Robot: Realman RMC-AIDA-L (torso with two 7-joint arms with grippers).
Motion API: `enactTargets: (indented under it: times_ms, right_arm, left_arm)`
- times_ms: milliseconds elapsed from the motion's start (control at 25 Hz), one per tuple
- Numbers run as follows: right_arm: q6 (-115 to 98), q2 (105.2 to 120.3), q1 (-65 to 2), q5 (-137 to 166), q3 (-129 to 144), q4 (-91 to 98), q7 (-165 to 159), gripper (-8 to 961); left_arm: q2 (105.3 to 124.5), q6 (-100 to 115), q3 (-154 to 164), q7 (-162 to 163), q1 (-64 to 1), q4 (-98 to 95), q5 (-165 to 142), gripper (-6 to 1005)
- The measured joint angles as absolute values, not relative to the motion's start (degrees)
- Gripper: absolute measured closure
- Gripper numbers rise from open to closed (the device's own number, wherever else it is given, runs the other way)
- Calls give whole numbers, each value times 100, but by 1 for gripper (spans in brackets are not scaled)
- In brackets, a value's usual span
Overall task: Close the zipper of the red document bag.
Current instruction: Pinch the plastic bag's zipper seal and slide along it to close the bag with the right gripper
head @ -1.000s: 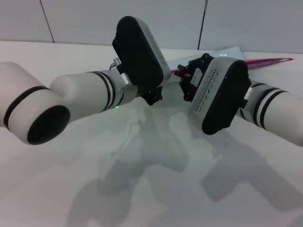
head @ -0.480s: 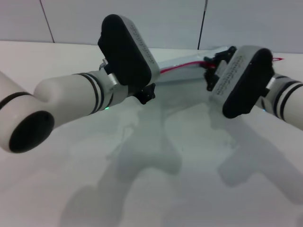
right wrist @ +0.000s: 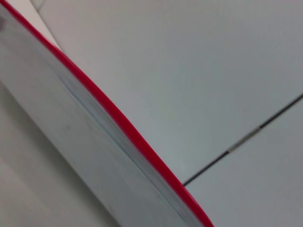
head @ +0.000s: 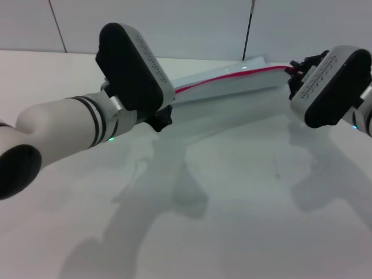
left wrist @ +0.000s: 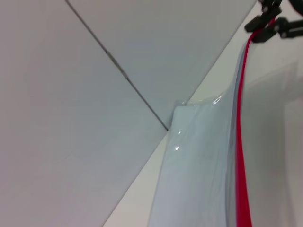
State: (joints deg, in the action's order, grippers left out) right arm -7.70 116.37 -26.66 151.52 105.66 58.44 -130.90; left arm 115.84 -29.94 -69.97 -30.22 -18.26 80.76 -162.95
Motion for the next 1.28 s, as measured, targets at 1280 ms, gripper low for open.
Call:
enactTargets:
  times_ms: [1280]
  right_arm:
    - [-738, 11637, -2601, 15376, 10179, 5738, -13086, 837]
  left_arm:
    - [11613, -2997, -7155, -3139, -1638, 8129, -16427, 823]
